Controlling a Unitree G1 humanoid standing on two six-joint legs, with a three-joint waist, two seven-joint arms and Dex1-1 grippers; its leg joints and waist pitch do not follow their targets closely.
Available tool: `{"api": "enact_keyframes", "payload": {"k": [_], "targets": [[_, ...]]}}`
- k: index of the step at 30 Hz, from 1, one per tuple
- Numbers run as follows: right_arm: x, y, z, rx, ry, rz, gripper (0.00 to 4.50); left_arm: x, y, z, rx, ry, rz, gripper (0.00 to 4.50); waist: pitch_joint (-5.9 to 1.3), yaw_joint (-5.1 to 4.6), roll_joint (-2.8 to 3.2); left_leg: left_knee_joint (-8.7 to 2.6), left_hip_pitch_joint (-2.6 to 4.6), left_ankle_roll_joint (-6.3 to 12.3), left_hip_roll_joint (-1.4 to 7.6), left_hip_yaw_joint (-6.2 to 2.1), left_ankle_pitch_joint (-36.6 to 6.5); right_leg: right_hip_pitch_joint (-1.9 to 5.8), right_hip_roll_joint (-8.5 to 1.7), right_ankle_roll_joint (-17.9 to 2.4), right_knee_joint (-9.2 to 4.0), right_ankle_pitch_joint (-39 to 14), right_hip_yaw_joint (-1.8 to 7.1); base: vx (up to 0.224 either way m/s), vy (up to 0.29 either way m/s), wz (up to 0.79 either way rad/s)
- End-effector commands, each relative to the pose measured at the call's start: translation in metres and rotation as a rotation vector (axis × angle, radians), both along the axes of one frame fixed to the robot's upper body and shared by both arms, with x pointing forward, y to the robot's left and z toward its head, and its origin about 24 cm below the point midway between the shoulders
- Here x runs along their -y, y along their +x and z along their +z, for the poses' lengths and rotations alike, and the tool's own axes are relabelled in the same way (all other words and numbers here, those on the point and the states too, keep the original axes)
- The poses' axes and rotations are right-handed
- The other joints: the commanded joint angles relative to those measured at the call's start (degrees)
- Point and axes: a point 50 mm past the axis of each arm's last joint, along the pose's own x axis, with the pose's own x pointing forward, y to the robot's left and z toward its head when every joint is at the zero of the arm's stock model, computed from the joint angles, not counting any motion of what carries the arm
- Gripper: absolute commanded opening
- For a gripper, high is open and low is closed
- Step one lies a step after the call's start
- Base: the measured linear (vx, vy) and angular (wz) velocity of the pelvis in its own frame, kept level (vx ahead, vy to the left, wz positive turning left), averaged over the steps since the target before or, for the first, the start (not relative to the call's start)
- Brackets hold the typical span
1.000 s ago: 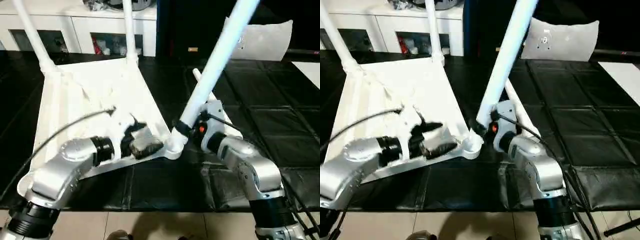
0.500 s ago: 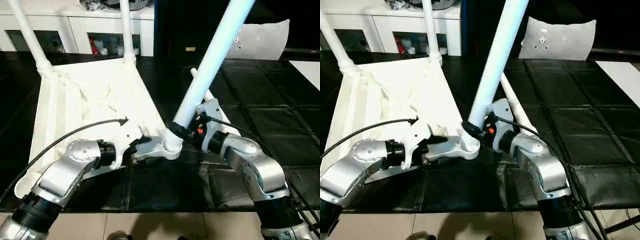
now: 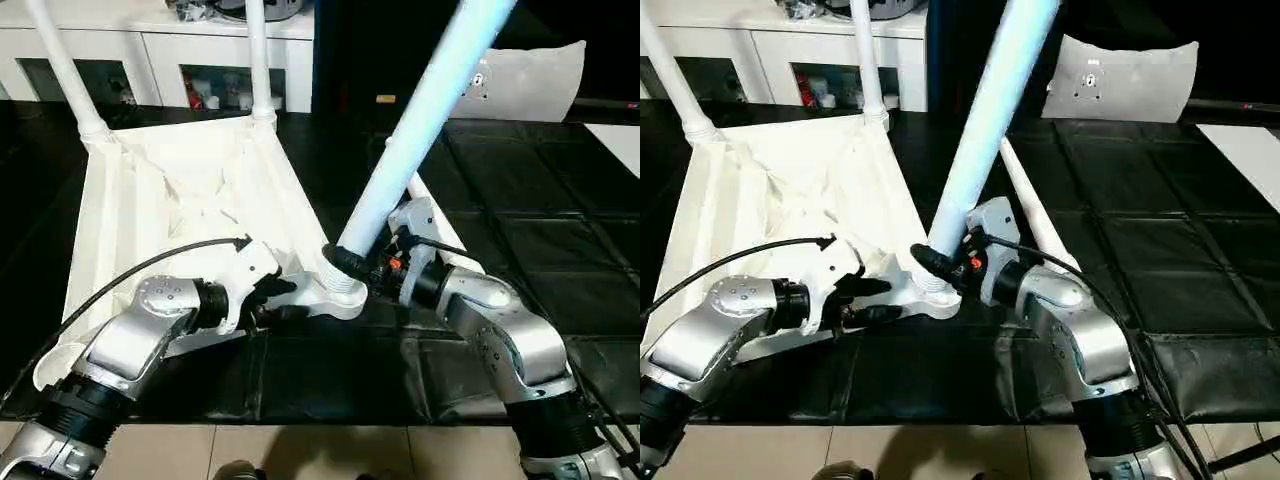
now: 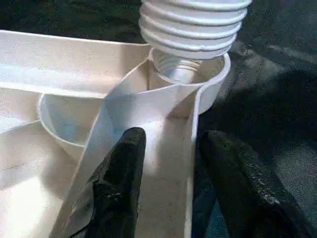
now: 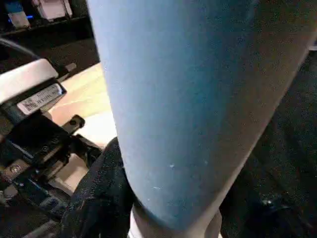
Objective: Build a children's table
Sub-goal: Insert table leg to table base
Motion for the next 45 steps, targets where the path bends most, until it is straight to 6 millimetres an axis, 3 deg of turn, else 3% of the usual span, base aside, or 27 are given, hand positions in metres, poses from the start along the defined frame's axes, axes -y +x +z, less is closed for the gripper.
{"api": "enact_keyframes", "payload": {"k": [1, 8, 23, 26, 36, 45], "targets": [[0.0, 0.005, 0.007, 0.041, -0.021, 0.007, 1.9, 0.0, -0.002, 0.0, 0.005, 0.025, -0.031, 1.94, -3.83, -0.22, 0.65, -4.38, 0.85, -2.08, 1.71, -0.6, -14.7, 2.47, -4.18, -7.5, -4.62, -19.3, 2.91, 0.0, 0.0, 0.0], [0.001, 0.006, 0.003, 0.039, -0.058, 0.005, 1.9, -0.005, -0.004, -0.005, -0.015, 0.075, -0.058, 1.22, -3.81, -0.23, 0.76, -4.39, 1.0, -2.1, 1.76, -0.61, -15.1, 2.39, -4.13, -7.4, -4.62, -19.4, 2.96, 0.0, 0.0, 0.0], [0.002, 0.008, -0.009, -0.015, -0.135, 0.041, 1.9, -0.01, 0.001, -0.008, -0.001, 0.13, -0.081, 0.37, -3.77, -0.25, 0.7, -4.35, 0.96, -1.91, 1.69, -0.65, -15.5, 2.45, -4.21, -7.5, -4.77, -20.5, 2.91, 0.0, 0.0, 0.0], [0.001, 0.012, -0.01, -0.02, -0.141, 0.029, 1.9, -0.011, 0.001, -0.009, 0.001, 0.158, -0.101, 0.02, -3.75, -0.3, 0.76, -4.42, 1.06, -2.1, 1.76, -0.75, -16.1, 2.37, -4.29, -7.4, -4.88, -21.4, 2.88, 0.0, 0.0, 0.0], [-0.002, 0.014, -0.018, -0.095, -0.165, 0.08, 1.9, -0.013, 0.0, -0.009, 0.011, 0.151, -0.146, 0.0, -3.92, -0.41, 0.62, -4.34, 0.95, -2.0, 1.76, -0.63, -14.8, 2.62, -4.23, -8.6, -4.37, -18.0, 2.94, 0.0, 0.0, 0.0], [0.003, 0.013, -0.022, -0.138, -0.207, 0.101, 1.9, -0.016, 0.003, -0.008, 0.033, 0.158, -0.146, 0.0, -3.69, -0.31, 0.56, -4.46, 1.15, -2.11, 1.81, -0.69, -16.5, 2.43, -4.35, -7.7, -4.79, -21.6, 2.92, 0.0, 0.0, 0.0]]}}
